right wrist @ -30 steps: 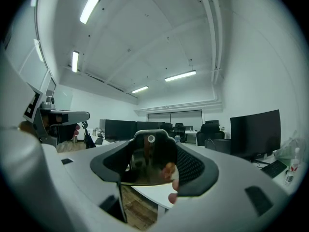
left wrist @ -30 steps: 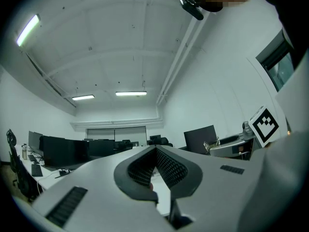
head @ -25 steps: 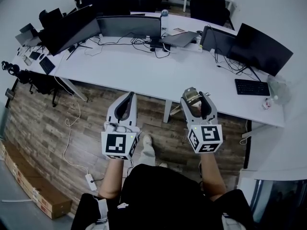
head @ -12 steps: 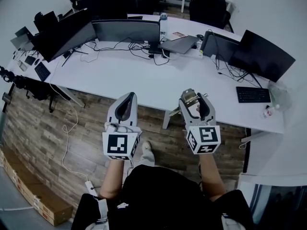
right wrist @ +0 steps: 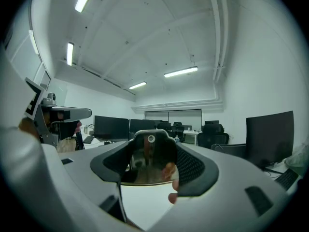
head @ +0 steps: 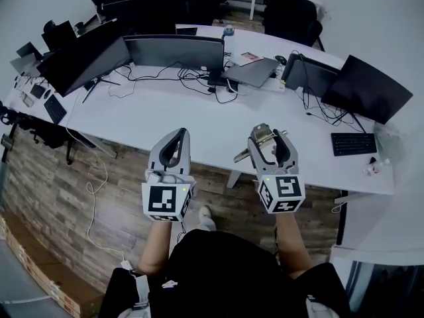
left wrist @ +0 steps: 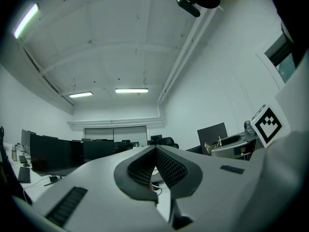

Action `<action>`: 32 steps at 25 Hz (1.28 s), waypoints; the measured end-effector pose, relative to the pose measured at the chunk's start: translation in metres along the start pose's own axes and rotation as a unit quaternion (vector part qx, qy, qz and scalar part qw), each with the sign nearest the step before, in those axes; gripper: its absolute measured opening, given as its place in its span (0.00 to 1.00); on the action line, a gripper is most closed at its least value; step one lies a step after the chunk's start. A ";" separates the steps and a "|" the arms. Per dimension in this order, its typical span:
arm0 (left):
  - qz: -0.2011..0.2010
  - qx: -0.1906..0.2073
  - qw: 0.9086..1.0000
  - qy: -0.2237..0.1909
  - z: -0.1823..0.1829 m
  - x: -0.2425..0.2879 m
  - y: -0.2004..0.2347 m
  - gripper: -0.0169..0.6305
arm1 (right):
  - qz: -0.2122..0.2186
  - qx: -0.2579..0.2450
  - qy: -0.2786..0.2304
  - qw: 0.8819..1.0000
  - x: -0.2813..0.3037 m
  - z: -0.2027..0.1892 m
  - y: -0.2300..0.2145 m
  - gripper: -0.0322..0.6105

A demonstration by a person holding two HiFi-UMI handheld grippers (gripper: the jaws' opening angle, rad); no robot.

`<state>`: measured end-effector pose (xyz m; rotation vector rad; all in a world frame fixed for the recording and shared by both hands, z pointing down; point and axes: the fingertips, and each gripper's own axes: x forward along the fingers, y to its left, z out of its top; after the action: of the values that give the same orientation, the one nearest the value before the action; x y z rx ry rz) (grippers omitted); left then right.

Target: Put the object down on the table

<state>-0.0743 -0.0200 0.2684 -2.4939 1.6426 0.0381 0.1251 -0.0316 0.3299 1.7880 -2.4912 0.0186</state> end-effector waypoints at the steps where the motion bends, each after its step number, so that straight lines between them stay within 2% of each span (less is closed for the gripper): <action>1: -0.001 -0.001 1.000 0.000 0.000 0.006 0.005 0.05 | -0.001 0.000 0.001 1.000 0.007 0.001 0.000 0.51; 16: -0.029 -0.012 0.999 0.012 -0.026 0.082 0.079 0.05 | -0.031 -0.002 0.021 0.999 0.101 0.004 0.003 0.51; 22: -0.046 -0.030 0.998 0.020 -0.040 0.106 0.096 0.05 | -0.044 -0.006 0.034 0.998 0.128 -0.002 0.007 0.51; 32: -0.058 -0.035 0.997 0.032 -0.065 0.119 0.115 0.05 | -0.053 -0.008 0.045 0.998 0.148 -0.016 0.020 0.51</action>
<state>-0.1368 -0.1820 0.3065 -2.6655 1.5414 0.0021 0.0595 -0.1645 0.3564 1.8656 -2.3261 0.0718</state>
